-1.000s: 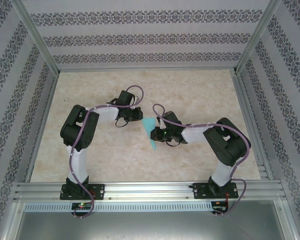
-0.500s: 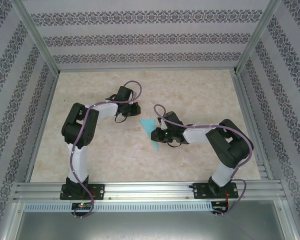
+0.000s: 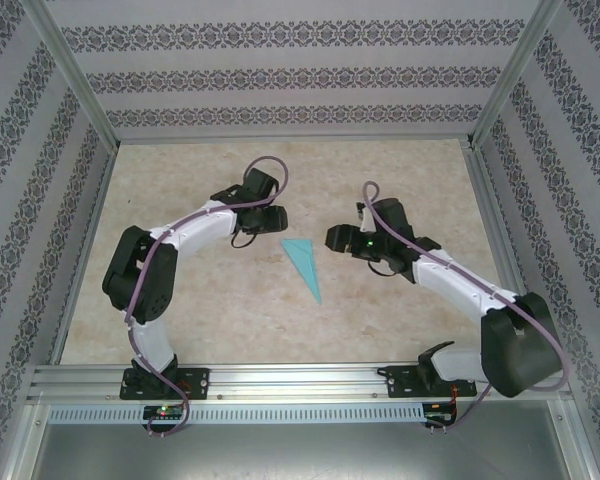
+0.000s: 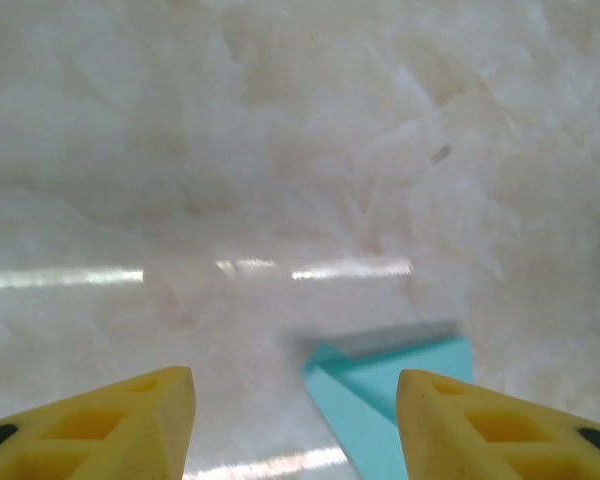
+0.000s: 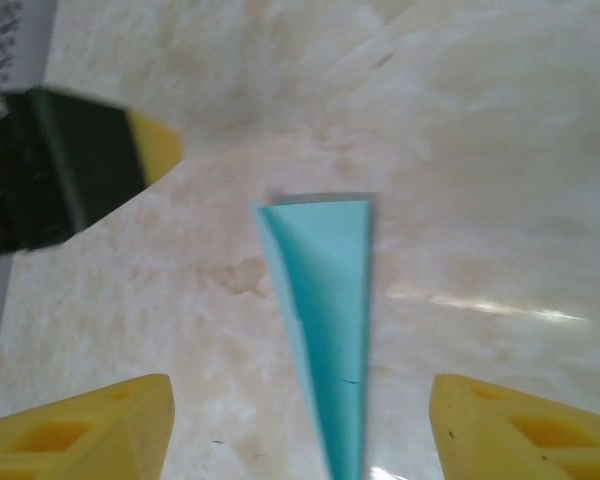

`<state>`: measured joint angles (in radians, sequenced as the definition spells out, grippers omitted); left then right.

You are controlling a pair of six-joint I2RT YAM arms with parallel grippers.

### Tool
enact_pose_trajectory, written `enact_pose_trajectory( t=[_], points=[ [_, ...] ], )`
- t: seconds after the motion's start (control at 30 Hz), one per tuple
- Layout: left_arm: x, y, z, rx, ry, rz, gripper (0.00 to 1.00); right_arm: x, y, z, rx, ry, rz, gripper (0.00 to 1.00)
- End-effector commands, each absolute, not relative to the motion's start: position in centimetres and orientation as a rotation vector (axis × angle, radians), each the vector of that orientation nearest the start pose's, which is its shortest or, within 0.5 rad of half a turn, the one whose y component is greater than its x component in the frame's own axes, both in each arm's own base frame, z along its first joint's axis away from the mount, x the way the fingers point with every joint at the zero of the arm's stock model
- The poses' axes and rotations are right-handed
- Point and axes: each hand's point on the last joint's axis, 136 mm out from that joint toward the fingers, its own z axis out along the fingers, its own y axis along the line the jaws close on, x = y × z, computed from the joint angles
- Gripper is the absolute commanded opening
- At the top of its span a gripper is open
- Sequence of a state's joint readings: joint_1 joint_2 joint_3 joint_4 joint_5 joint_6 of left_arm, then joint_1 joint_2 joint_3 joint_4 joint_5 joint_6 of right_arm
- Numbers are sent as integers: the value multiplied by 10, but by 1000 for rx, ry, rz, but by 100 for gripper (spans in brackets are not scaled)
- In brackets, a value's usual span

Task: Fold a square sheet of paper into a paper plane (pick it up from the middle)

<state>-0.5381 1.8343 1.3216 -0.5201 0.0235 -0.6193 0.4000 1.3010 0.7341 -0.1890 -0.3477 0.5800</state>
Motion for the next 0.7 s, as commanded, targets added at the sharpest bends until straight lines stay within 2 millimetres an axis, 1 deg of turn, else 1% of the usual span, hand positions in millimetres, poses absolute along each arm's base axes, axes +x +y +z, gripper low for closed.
enact_pose_trajectory(
  t=[0.0, 0.07, 0.13, 0.2, 0.3, 0.37, 0.5, 0.57, 0.67],
  points=[
    [368, -246, 97, -134, 2707, -333, 63, 298, 150, 94, 181, 2517, 712, 77],
    [358, -259, 94, -108, 2719, -283, 70, 296, 135, 88, 242, 2513, 682, 83],
    [352, -269, 91, -72, 2727, -212, 72, 294, 126, 85, 275, 2508, 662, 86],
    [348, -281, 90, -25, 2728, -150, 74, 291, 118, 81, 306, 2507, 643, 87],
    [341, -292, 87, 32, 2733, -48, 77, 288, 111, 77, 338, 2498, 625, 88],
    [337, -300, 81, 59, 2753, -6, 77, 286, 108, 76, 351, 2494, 618, 88],
    [327, -310, 66, 103, 2797, 48, 77, 283, 106, 74, 363, 2500, 613, 88],
    [322, -315, 59, 116, 2823, 53, 73, 283, 106, 74, 365, 2502, 613, 88],
    [316, -319, 54, 106, 2845, 33, 67, 283, 106, 74, 372, 2502, 618, 88]
  ],
)
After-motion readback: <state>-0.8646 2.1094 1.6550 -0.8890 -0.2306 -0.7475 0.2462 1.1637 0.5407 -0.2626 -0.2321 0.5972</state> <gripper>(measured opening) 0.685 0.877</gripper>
